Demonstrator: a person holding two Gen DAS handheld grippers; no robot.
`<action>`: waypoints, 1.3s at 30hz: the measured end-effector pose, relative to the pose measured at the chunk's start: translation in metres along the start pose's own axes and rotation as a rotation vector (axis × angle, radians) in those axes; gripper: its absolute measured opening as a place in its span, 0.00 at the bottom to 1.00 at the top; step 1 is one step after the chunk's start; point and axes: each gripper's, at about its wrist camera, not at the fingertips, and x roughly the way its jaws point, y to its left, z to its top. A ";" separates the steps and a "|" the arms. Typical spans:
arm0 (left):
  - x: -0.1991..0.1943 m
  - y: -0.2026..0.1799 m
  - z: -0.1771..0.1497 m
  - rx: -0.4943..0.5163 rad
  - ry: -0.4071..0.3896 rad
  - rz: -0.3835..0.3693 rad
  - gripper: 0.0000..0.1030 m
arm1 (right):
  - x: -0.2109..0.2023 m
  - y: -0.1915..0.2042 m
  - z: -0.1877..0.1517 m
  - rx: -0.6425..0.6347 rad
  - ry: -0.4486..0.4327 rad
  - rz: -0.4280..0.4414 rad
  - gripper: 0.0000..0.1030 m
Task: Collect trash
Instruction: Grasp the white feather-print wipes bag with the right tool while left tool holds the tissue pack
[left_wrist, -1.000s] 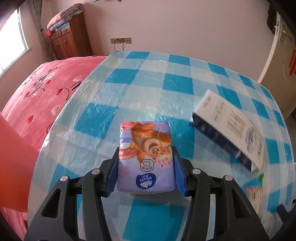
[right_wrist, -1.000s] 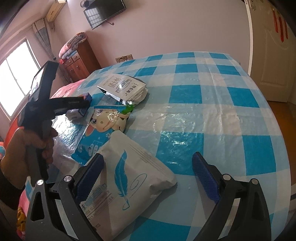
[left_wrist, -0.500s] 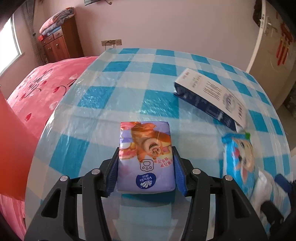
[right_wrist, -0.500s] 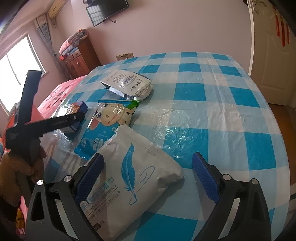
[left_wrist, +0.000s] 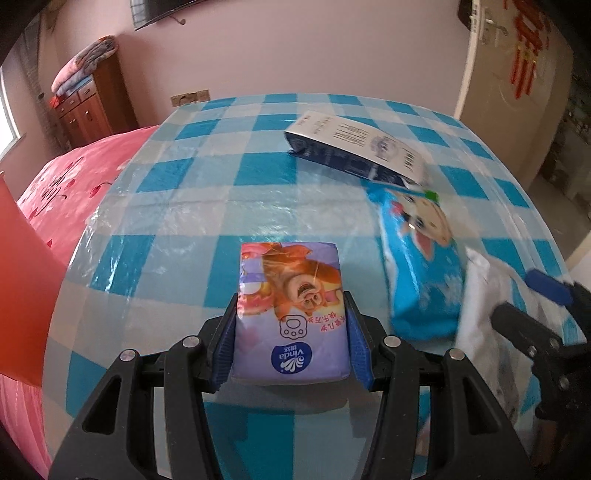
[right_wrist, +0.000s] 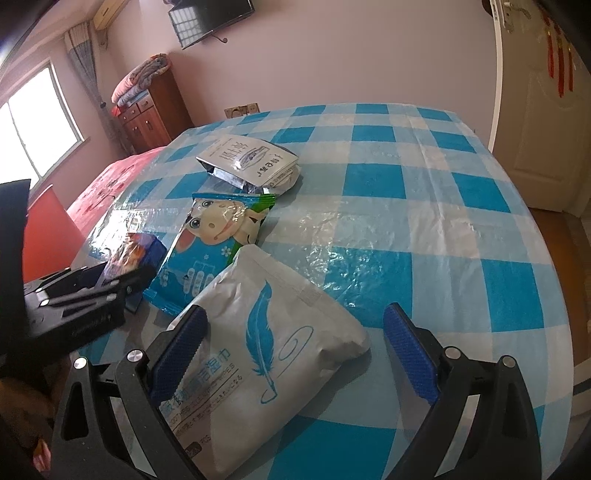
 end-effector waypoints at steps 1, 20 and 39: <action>-0.002 -0.002 -0.002 0.004 -0.002 -0.003 0.52 | -0.001 0.002 -0.001 -0.006 -0.002 -0.008 0.92; -0.028 -0.027 -0.040 0.096 -0.046 -0.093 0.52 | -0.014 -0.002 -0.002 0.069 0.044 -0.011 0.92; -0.040 -0.008 -0.055 0.030 -0.056 -0.210 0.52 | -0.031 0.000 -0.031 0.189 0.127 0.006 0.92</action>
